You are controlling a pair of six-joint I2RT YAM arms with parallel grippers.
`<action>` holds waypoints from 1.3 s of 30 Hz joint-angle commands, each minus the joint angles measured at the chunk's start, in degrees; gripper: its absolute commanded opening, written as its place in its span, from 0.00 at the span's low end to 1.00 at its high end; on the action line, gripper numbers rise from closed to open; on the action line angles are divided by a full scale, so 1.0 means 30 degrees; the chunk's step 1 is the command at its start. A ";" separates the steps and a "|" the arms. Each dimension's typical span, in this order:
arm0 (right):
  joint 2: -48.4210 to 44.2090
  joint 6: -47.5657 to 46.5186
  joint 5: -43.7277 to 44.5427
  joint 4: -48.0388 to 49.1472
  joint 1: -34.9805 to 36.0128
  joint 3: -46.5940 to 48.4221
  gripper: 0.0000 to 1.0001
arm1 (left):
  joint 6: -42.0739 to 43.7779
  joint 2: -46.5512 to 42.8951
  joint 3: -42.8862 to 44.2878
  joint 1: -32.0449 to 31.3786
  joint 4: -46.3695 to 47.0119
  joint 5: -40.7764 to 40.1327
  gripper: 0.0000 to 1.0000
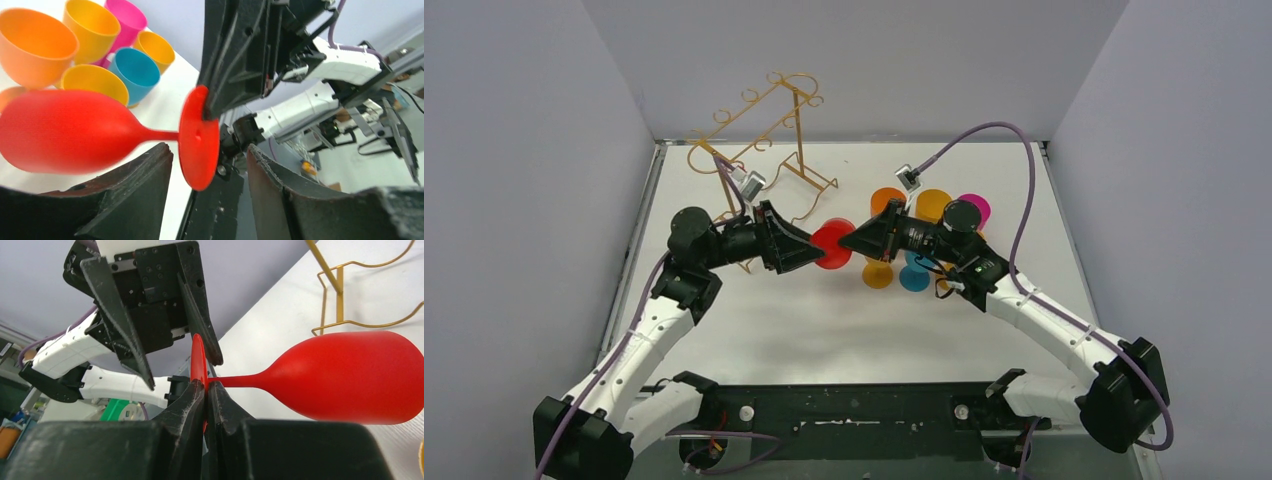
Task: Take the wine glass off the wine glass rack
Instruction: Place the wine glass at the center of the board.
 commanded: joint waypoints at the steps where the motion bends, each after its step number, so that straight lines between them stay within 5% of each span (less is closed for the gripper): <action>1: -0.1314 -0.1558 0.1831 0.0446 0.0000 -0.0003 0.00 | -0.1162 0.0094 -0.0986 -0.0115 0.2503 0.2940 0.55; 12: -0.1907 -0.3565 0.2506 -0.0984 0.0088 0.0326 0.00 | -0.3420 0.0885 -0.1732 -0.0878 0.6795 0.0173 0.47; 21: -0.2525 -0.3995 0.2533 -0.1158 0.0248 0.0143 0.00 | -0.3188 0.2866 -0.0869 -0.2947 0.7421 0.0136 0.23; 25: -0.2527 -0.4119 0.2221 -0.1243 0.0299 0.0071 0.00 | -0.2633 0.2675 -0.0767 -0.3074 0.7176 -0.0294 0.00; 33: -0.2335 -0.4414 0.1752 -0.1141 0.0312 0.0158 0.00 | -0.1649 0.2261 -0.0649 -0.3072 0.6552 -0.0973 0.00; 35: -0.2222 -0.4428 0.1625 -0.1141 0.0291 0.0158 0.00 | -0.1714 0.2278 -0.0607 -0.3074 0.6601 -0.0863 0.20; 39: -0.2075 -0.4387 0.1598 -0.1071 0.0309 0.0112 0.00 | -0.1637 0.2164 -0.0614 -0.3052 0.6690 -0.1213 0.22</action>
